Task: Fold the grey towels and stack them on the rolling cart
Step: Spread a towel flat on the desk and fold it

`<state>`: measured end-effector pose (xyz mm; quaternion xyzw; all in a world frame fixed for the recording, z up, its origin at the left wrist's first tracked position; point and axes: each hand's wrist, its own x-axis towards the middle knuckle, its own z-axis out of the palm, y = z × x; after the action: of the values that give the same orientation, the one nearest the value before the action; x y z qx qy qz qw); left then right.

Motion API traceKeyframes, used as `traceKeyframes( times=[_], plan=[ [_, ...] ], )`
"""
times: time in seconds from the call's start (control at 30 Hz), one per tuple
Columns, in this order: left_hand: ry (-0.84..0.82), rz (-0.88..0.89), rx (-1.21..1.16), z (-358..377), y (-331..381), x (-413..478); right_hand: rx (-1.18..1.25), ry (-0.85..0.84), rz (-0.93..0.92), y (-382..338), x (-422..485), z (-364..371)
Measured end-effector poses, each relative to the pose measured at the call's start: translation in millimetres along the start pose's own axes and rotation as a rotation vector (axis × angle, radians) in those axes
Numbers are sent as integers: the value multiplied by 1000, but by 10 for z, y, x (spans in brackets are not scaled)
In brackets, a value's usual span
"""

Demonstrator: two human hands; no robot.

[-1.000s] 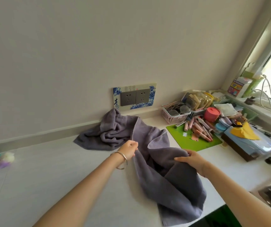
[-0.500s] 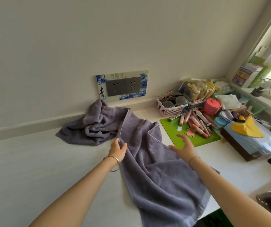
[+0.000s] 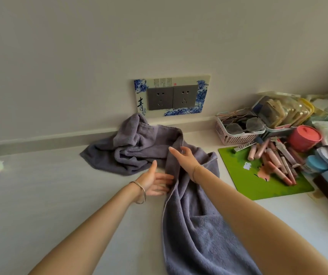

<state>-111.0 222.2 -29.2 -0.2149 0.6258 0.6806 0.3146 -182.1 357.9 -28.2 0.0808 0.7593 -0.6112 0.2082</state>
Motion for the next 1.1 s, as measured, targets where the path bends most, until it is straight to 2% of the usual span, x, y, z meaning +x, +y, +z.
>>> traceKeyframes(
  times=[0.1,0.2,0.27,0.33,0.4,0.47,0.5,0.57,0.63,0.7,0.77,0.83,0.93,1.0,1.1],
  plan=[
    [265,150,64,-245,123,-7,-81,84,10,107,138,140],
    [554,414,130,-479,136,46,69,109,-27,167,179,238],
    [615,534,261,-550,165,30,35,34,-77,183,160,223],
    [628,623,361,-536,226,-19,-64,-127,-150,178,68,131],
    [683,718,442,-527,273,-36,-339,-342,-202,180,-75,-52],
    [762,780,557,-583,277,-23,-778,-539,-168,177,-209,-253],
    [797,767,629,-630,269,-20,-978,-604,-115,146,-270,-330],
    [832,693,771,-689,238,-24,-1163,-693,-18,-1,-404,-418],
    [800,555,800,-725,179,-34,-1164,-653,-70,-184,-457,-381],
    [708,397,785,-711,107,-18,-1012,-368,-284,-279,-396,-296],
    [629,292,796,-752,-29,3,-745,-102,-454,-299,-276,-127],
    [576,253,925,-834,-171,-36,-549,-107,-418,-271,-126,96],
    [593,207,1118,-901,-392,-121,-371,-199,-243,-174,-10,453],
    [590,176,1222,-887,-464,-256,-261,-179,-180,-116,12,641],
    [678,248,1248,-840,-377,-568,-329,-122,-193,-87,-9,784]
  ],
)
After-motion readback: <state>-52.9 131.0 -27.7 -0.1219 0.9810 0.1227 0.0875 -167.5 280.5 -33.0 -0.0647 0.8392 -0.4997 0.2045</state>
